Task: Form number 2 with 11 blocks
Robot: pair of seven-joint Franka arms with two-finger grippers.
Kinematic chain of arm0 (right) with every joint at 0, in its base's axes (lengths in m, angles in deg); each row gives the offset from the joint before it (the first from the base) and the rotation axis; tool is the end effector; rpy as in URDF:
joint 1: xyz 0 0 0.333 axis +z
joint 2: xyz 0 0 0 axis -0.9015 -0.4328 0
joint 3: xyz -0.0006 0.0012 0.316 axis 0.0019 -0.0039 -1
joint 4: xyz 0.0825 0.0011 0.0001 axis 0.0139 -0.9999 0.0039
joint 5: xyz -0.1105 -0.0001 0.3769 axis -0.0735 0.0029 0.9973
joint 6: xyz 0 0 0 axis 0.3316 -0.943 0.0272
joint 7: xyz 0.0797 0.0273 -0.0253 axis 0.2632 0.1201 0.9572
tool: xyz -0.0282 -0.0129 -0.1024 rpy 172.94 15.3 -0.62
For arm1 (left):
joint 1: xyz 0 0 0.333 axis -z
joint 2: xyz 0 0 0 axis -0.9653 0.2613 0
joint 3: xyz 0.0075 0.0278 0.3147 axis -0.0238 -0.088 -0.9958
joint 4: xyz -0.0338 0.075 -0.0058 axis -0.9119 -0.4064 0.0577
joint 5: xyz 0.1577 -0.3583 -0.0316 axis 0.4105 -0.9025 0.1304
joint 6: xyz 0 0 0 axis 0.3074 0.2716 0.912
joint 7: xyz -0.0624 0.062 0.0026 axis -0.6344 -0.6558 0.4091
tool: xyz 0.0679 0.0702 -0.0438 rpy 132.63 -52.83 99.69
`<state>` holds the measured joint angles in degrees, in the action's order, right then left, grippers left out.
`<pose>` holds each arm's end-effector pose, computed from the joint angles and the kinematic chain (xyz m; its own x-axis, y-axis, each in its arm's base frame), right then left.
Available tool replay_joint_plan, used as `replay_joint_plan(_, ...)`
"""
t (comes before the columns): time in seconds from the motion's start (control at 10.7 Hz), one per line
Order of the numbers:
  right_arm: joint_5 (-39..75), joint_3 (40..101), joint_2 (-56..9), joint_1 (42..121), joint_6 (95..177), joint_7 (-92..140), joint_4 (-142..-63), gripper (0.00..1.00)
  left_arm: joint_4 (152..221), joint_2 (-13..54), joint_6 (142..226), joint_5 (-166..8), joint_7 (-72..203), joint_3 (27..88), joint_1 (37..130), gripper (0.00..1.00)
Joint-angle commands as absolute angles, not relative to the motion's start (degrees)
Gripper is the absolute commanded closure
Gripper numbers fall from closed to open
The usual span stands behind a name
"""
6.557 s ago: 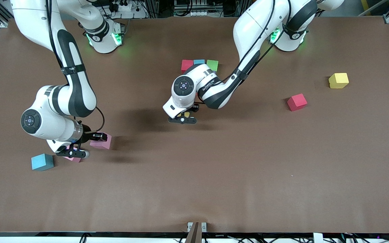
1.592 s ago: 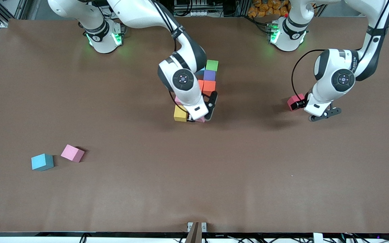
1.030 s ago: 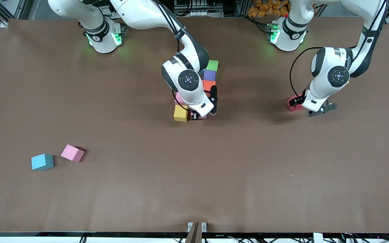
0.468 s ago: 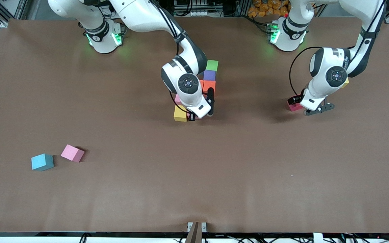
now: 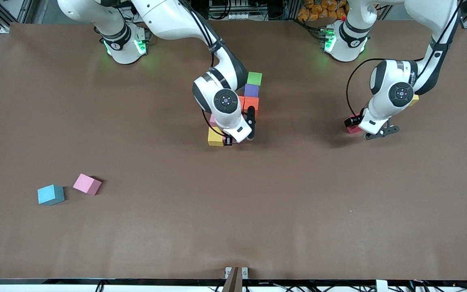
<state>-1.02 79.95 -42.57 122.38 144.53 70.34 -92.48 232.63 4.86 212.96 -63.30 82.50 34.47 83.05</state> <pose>0.4810 0.5039 0.2193 0.0433 0.9990 -0.0058 0.9927 -0.0437 -0.1124 0.4332 -0.0256 0.1906 0.9573 0.2492 -0.1462 0.2307 -0.9639 -0.1327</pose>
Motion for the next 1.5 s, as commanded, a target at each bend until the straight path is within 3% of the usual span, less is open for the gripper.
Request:
replay_joint_plan(0.0, -2.10, 80.09, -42.61, 122.89, 146.26, 68.74, -93.32, 1.00, 232.63, 5.67, 214.67, -63.56, 80.80, 34.54, 82.41, 0.33)
replay_joint_plan(0.09, -2.10, 80.09, -42.70, 122.89, 146.96, 68.65, -93.40, 1.00, 232.36, 5.67, 214.67, -63.56, 80.80, 34.63, 82.41, 0.45)
replay_joint_plan(0.28, -2.19, 80.09, -42.96, 122.89, 146.97, 68.65, -93.41, 1.00, 231.75, 5.23, 214.67, -63.56, 80.72, 34.98, 82.50, 0.59)
replay_joint_plan(0.66, -2.89, 80.09, -43.14, 122.89, 147.05, 68.57, -93.41, 0.99, 227.71, 5.14, 214.24, -63.65, 80.45, 35.41, 83.29, 0.62)
replay_joint_plan(0.75, -2.89, 80.09, -43.14, 122.89, 147.05, 66.74, -93.41, 0.79, 226.40, 5.23, 214.23, -63.74, 81.15, 36.37, 83.29, 0.62)
replay_joint_plan(0.84, -2.98, 80.09, -43.23, 122.89, 147.05, 65.59, -93.41, 0.01, 225.25, 5.49, 214.06, -64.78, 81.59, 36.82, 83.73, 0.62)
replay_joint_plan(1.41, -2.45, 80.01, -42.70, 122.36, 146.00, 65.49, -93.49, 0.00, 210.23, 9.52, 200.80, -75.59, 88.77, 37.70, 89.96, 0.62)
